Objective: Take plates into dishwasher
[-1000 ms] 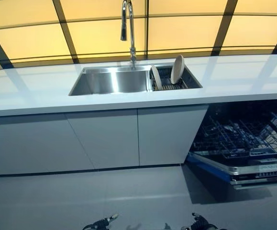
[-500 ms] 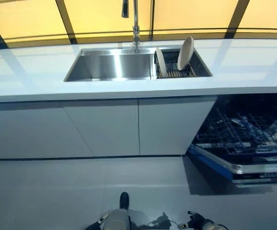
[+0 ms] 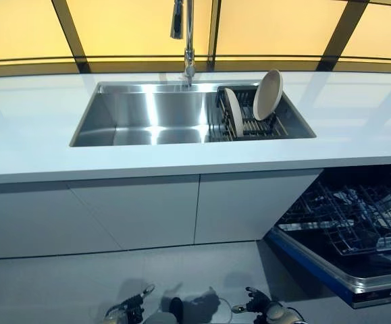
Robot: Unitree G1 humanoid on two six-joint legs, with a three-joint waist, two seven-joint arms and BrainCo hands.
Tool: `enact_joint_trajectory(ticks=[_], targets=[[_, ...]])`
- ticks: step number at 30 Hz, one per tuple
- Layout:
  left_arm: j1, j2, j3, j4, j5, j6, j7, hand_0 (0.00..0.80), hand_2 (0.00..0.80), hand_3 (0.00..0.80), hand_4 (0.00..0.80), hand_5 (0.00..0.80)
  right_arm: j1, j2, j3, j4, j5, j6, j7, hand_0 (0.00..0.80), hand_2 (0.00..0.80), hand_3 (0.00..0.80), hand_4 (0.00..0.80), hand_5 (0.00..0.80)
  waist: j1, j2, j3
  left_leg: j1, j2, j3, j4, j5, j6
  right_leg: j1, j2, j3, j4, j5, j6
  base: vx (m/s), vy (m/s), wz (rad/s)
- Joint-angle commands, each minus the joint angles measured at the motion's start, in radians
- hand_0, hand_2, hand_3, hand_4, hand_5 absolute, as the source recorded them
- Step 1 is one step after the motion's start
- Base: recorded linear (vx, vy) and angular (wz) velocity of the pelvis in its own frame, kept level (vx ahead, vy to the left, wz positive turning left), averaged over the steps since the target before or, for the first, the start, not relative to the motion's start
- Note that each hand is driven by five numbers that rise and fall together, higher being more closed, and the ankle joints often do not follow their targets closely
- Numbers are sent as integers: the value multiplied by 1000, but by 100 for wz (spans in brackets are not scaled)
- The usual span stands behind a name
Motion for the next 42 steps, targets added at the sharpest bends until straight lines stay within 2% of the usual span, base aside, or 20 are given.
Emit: enact_joint_trajectory(ticks=[1,2,3,4,6,7,8,11,14,19,23,28,29,30,32,34,35,36,37,42], targets=[[0,0,-1,21,84,10,12,0,0,0,0,0,11,-31,-24,-64,32,-52,-42,0,0,0,0,0,-39,14,9,-58,-19,-59,60,14,28,-138,10,15,59,309,-15,210,40,48],[1,7,-1,22,83,12,10,0,0,0,0,0,8,-37,-21,-66,38,-54,-47,0,0,0,0,0,-58,28,17,-20,-10,-70,47,9,20,-202,23,2,33,292,-27,285,-83,55],[-4,19,-8,23,80,17,0,0,0,0,0,0,6,-49,-17,-73,49,-49,-45,0,0,0,0,0,-89,30,29,51,-8,-104,18,-5,9,-266,16,-14,-121,284,-37,363,-179,50],[-9,22,-13,23,79,18,-9,0,0,0,0,0,7,-55,-16,-71,57,-55,-42,0,0,0,0,0,-108,25,36,85,-14,-131,1,-22,3,-297,4,-9,-241,305,-28,386,-263,47],[-17,24,-16,30,89,7,-25,0,0,0,0,0,9,-59,-22,-62,65,-70,-38,0,0,0,0,0,-146,12,48,138,-24,-186,-5,-75,-4,-345,-8,35,-411,416,7,304,-218,65],[-20,24,-18,27,88,7,-28,0,0,0,0,0,5,-60,-28,-61,56,-75,-27,0,0,0,0,0,-155,14,58,157,-16,-193,8,-106,-6,-358,-11,39,-425,431,9,224,-179,87],[-19,25,-17,24,86,7,-29,0,0,0,0,0,-3,-60,-29,-59,40,-72,-18,0,0,0,0,0,-152,11,60,155,-10,-185,29,-125,-6,-343,-11,33,-409,405,5,153,-151,86],[4,7,0,35,70,-6,-12,0,0,0,0,0,-19,-60,-18,-50,17,-25,-4,0,0,0,0,0,-136,-3,42,162,6,-172,73,-139,-22,-271,-2,18,-403,364,-5,200,-170,74],[20,6,10,37,128,0,-44,0,0,0,0,0,-29,-80,-13,-57,-40,-8,61,0,0,0,0,0,-115,-19,23,184,24,-164,53,-135,-34,-202,5,-7,-448,344,-14,225,-152,39],[23,42,-4,19,155,11,-40,0,0,0,0,0,-56,-143,92,-132,-143,-51,257,0,0,0,0,0,-83,-38,12,188,47,-169,14,-121,-55,-161,9,-32,-477,328,-12,107,-118,-2],[25,88,2,3,178,29,-51,0,0,0,0,0,-82,-202,160,-284,-122,-42,393,0,0,0,0,0,-70,-49,20,196,60,-168,-7,-113,-63,-161,5,-46,-470,323,-6,48,-80,0],[38,121,33,-17,189,43,-59,0,0,0,0,0,-95,-296,181,-568,-72,20,620,0,0,0,0,0,-85,-57,26,201,68,-151,-14,-113,-65,-171,2,-42,-458,320,0,8,-12,-3],[38,121,33,-17,189,43,-59,0,0,0,0,0,-95,-296,181,-568,-72,20,620,0,0,0,0,0,-85,-57,26,201,68,-151,-14,-113,-65,-171,2,-42,-458,320,0,11,0,-9],[46,137,43,-23,182,47,-67,0,0,0,0,0,-97,-367,184,-765,16,72,759,0,0,0,0,0,-98,-59,26,203,71,-139,-17,-113,-67,-175,1,-37,-454,319,3,0,0,0],[54,150,51,-25,173,46,-74,0,0,0,0,0,-103,-448,172,-998,194,138,915,0,0,0,0,0,-115,-60,26,205,73,-123,-19,-114,-69,-179,0,-30,-450,319,6,10,24,-5],[56,153,52,-18,163,40,-80,0,0,0,0,0,-119,-486,124,-1182,405,212,1030,0,0,0,0,0,-130,-59,24,205,76,-107,-18,-115,-71,-189,-3,-22,-442,318,9,-1,17,-2],[56,152,52,-18,163,40,-80,0,0,0,0,0,-119,-487,121,-1189,415,215,1033,0,0,0,0,0,-130,-59,24,205,76,-106,-18,-115,-71,-190,-3,-21,-442,318,9,-7,32,-6],[62,150,53,-12,165,28,-84,0,0,0,0,0,-134,-482,65,-1285,551,267,1068,0,0,0,0,0,-137,-58,23,206,77,-97,-17,-117,-71,-195,-6,-16,-437,317,12,-4,29,-15],[66,147,52,-7,164,20,-85,0,0,0,0,0,-146,-475,24,-1325,639,291,1074,0,0,0,0,0,-141,-57,21,206,78,-91,-16,-118,-71,-198,-7,-14,-434,318,15,-3,34,-23],[84,141,38,6,171,-2,-94,0,0,0,0,0,-212,-438,-145,-1371,924,320,1028,0,0,0,0,0,-152,-50,8,212,80,-77,-12,-132,-68,-201,-12,1,-428,314,25,-3,17,-18]])
